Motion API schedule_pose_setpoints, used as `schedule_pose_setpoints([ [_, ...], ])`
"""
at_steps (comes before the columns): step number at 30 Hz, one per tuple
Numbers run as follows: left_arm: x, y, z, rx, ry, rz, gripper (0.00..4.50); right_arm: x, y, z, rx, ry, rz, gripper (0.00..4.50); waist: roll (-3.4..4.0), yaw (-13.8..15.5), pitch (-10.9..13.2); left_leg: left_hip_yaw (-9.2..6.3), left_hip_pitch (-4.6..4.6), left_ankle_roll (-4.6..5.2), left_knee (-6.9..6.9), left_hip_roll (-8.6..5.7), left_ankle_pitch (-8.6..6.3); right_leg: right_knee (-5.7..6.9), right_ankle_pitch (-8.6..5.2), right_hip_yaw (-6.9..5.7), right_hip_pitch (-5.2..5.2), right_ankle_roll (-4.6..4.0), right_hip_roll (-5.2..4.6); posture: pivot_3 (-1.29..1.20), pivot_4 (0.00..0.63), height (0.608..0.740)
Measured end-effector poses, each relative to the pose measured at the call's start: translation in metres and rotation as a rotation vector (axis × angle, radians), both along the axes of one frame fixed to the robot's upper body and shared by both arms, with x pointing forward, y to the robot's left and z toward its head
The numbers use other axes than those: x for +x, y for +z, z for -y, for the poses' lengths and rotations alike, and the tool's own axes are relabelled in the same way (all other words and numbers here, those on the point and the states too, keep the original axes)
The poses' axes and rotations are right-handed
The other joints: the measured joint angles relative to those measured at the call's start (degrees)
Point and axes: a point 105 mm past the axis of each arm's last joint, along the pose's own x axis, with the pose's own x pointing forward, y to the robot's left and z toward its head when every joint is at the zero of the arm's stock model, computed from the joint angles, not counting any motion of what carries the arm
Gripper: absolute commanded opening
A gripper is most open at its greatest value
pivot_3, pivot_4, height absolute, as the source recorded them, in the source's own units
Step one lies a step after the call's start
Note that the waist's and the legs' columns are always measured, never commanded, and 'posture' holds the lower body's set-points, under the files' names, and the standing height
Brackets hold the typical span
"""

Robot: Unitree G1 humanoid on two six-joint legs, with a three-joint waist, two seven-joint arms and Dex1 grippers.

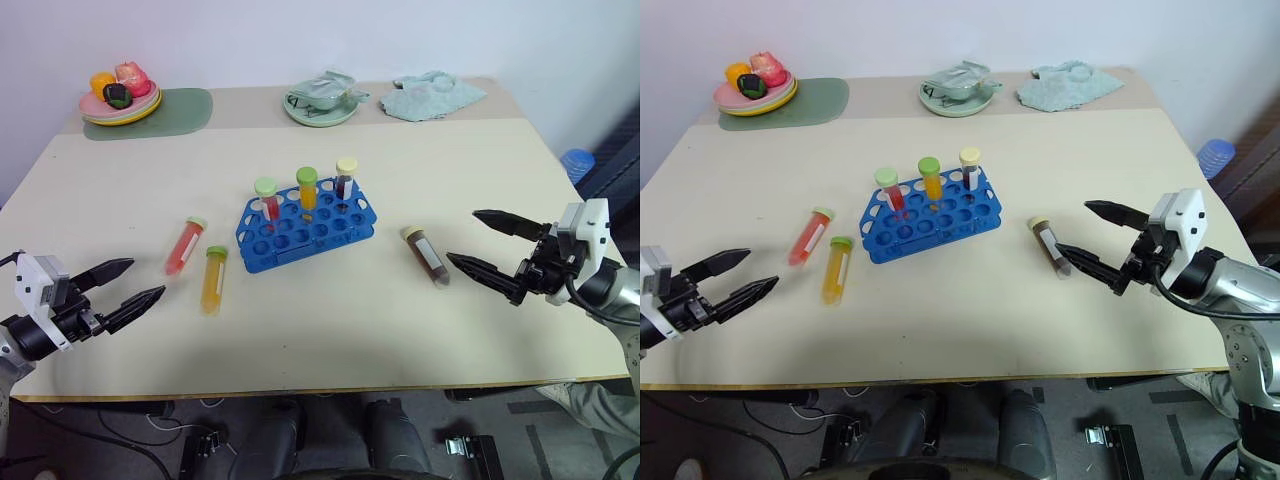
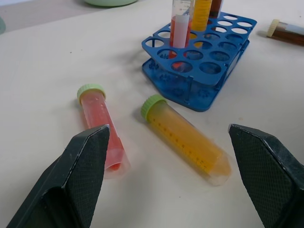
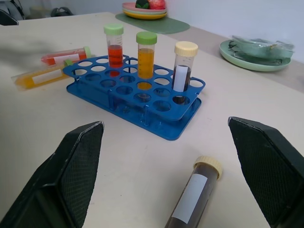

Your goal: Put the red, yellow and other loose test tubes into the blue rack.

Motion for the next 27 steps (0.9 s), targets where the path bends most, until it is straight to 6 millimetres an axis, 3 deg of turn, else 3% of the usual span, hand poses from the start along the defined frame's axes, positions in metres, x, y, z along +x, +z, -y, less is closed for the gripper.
schedule_pose_setpoints([
  [27, 0.004, 0.002, 0.014, -0.050, -0.048, 0.004, 4.08, 0.001, -0.007, 0.008, -0.021, -0.059, -0.048, 4.32, 0.00, 0.09, 0.00, -0.01, 0.00, 0.00, 0.01, 0.00, 0.00, 0.00, 0.00, 0.00, 0.01, -0.01, 0.00, 0.00, 0.150, 0.740],
])
